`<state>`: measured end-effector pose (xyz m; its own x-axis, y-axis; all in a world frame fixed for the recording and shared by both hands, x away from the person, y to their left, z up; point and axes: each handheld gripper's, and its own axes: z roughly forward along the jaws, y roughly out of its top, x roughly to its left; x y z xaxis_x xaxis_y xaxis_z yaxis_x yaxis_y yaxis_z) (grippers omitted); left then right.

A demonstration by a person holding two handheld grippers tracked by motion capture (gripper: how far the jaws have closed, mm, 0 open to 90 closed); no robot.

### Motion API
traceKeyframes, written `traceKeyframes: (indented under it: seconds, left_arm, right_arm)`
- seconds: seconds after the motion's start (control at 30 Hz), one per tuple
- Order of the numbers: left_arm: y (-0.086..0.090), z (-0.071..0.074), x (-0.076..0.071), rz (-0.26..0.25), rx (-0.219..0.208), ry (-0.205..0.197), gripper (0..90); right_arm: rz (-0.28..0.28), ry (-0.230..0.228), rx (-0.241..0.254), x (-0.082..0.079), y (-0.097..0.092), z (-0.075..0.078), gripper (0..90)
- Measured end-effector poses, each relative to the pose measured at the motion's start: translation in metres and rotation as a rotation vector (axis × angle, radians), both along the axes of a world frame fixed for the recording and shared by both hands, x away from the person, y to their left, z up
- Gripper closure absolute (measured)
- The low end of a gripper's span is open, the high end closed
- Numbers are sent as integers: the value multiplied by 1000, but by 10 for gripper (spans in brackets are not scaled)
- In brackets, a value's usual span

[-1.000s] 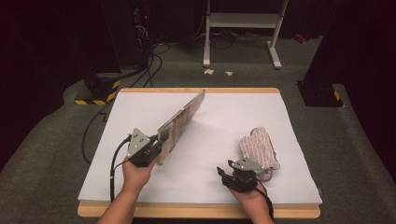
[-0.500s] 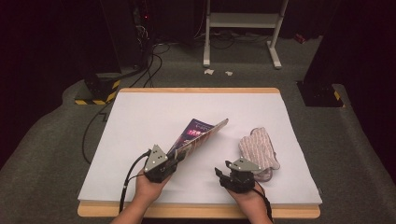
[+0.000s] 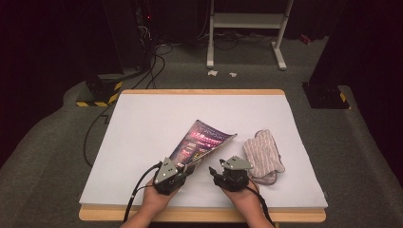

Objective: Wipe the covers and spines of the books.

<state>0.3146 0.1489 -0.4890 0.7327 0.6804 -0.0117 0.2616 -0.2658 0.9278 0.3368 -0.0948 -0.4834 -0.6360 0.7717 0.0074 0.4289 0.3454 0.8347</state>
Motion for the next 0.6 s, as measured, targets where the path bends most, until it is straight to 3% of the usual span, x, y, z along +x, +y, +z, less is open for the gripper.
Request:
traceKeyframes:
  seconds: [0.27, 0.4, 0.47, 0.53, 0.6]
  left_arm:
    - [-1, -7, -2, -25, 6, 7, 782]
    - [3, -10, -6, -11, 17, 10, 724]
    - [7, -12, -7, -1, 20, 19, 658]
    - [11, -14, -7, -2, 20, 42, 649]
    - [13, -18, -8, 4, 45, 57, 612]
  right_arm:
    - [-13, -10, -2, 10, 11, 6, 482]
    - [-6, -12, -1, 11, 15, 5, 477]
    - [1, -7, -3, 11, 18, 6, 477]
    - [3, -9, -7, 11, 19, 6, 479]
    - [8, -9, -3, 12, 23, 5, 479]
